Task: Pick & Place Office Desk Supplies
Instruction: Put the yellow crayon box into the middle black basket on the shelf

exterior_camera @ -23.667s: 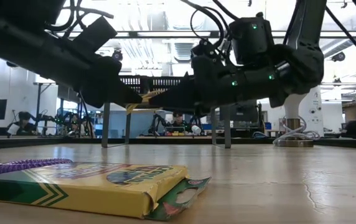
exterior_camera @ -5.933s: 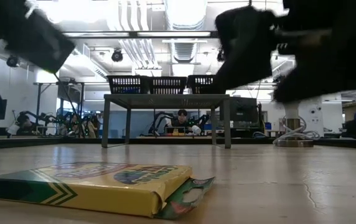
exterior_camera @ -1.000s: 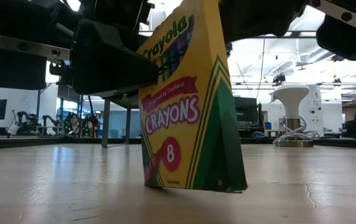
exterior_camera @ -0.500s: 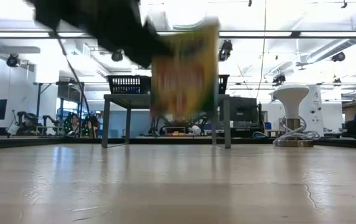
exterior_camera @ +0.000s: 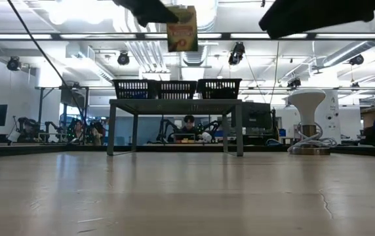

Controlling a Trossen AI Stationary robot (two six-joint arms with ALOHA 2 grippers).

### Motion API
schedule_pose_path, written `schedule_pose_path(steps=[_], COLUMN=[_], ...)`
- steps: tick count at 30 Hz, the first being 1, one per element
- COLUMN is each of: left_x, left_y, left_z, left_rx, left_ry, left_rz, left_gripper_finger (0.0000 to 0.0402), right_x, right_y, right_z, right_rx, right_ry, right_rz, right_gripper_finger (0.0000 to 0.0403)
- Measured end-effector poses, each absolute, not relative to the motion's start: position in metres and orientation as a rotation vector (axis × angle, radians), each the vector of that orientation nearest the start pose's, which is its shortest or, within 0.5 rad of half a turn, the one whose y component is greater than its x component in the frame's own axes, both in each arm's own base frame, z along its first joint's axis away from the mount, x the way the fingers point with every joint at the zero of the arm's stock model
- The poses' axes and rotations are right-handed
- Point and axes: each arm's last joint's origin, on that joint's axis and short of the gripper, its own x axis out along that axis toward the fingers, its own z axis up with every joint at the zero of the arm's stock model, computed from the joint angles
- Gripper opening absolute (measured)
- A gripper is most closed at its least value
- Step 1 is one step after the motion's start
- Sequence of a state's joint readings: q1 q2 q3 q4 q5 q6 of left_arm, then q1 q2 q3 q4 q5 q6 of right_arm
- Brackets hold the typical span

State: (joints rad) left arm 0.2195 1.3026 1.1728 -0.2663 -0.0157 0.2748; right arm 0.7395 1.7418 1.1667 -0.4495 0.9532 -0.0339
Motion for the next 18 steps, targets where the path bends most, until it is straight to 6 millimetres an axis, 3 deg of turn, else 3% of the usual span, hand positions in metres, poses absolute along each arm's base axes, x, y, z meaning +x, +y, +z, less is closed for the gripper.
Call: schedule_pose_path(steps=[4, 8, 13, 18], left_x=[0.284, 0.285, 0.294, 0.302], left_y=[0.111, 0.14, 0.154, 0.159], left_z=[0.346, 0.33, 0.304, 0.294], left_rx=[0.23, 0.205, 0.165, 0.158], left_ry=[0.492, 0.527, 0.607, 0.635], left_rz=[0.24, 0.232, 0.211, 0.199], left_gripper_finger=[0.0033, 0.0033, 0.0033, 0.0033], right_x=[0.273, 0.274, 0.273, 0.273], right_y=[0.218, 0.218, 0.218, 0.217], right_z=[0.212, 0.213, 0.211, 0.21], right_rx=[-0.793, -0.786, -0.79, -0.791], right_ry=[0.673, 0.669, 0.672, 0.674], right_rz=[-0.176, -0.175, -0.174, -0.173], right_gripper_finger=[0.0084, 0.0075, 0.007, 0.0073])
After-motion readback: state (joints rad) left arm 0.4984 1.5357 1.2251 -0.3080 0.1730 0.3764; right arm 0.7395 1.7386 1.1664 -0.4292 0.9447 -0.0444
